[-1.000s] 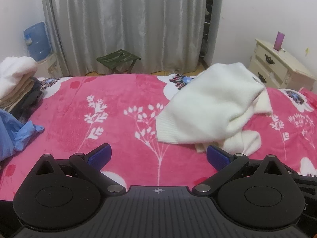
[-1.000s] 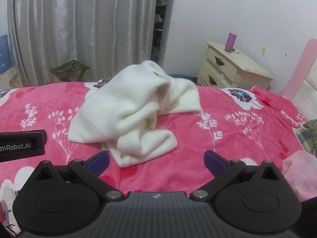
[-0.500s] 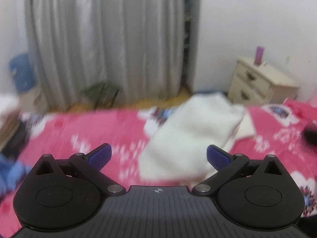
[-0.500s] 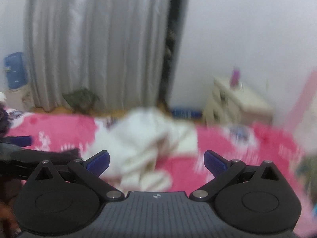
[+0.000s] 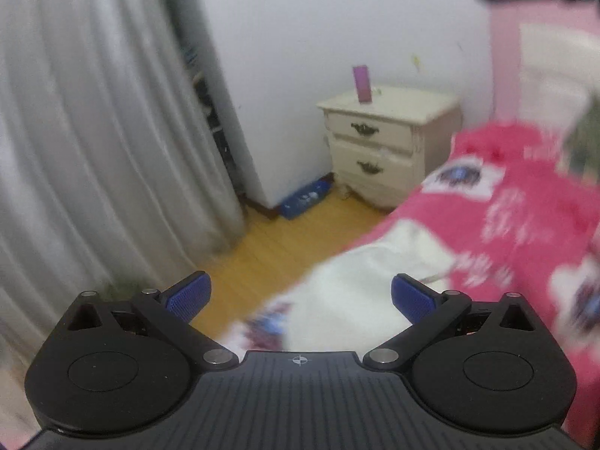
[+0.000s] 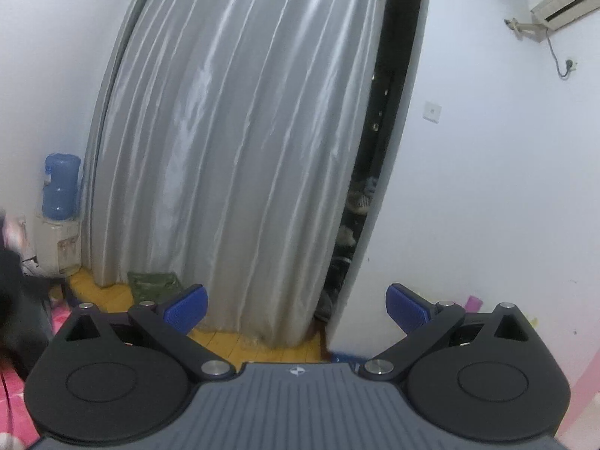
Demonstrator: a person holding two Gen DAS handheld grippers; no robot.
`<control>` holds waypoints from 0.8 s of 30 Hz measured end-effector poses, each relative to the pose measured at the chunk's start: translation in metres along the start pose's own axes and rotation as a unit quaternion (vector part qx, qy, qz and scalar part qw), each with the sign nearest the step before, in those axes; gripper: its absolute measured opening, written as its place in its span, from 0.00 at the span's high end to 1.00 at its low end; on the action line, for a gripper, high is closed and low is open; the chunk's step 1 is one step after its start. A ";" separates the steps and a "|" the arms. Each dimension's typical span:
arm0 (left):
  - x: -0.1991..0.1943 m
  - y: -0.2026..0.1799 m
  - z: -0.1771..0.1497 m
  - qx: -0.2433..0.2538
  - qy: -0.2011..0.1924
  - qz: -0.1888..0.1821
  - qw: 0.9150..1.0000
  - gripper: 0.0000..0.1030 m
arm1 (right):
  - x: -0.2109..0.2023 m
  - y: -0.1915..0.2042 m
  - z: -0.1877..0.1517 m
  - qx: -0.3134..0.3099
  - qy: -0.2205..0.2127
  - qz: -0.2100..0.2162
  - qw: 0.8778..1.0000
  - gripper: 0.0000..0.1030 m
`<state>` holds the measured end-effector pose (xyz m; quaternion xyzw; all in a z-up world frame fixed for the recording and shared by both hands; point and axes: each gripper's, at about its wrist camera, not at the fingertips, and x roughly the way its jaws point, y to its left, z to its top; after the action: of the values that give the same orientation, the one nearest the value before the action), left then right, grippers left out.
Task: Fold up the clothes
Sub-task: 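Move both open grippers toward the crumpled cream sweater, then close the left gripper on the sweater cuff while the right gripper grasps the sweater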
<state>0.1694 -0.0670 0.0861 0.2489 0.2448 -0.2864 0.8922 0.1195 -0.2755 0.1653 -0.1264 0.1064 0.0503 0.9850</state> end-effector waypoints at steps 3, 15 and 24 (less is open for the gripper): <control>0.008 -0.003 -0.001 0.074 0.035 -0.020 0.996 0.00 | 0.021 -0.010 -0.052 0.037 0.035 0.023 0.998 0.00; 0.092 -0.092 -0.085 -0.029 0.024 -0.212 0.977 0.04 | 0.116 -0.042 -0.207 0.281 0.271 0.024 0.920 0.19; 0.130 -0.087 -0.106 -0.049 0.062 -0.162 0.984 0.41 | 0.157 -0.022 -0.259 0.402 0.301 0.122 0.856 0.39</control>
<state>0.1761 -0.1176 -0.0961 0.1792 0.3503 -0.3990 0.8282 0.2238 -0.3530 -0.1094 0.2857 0.4236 0.0819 0.8557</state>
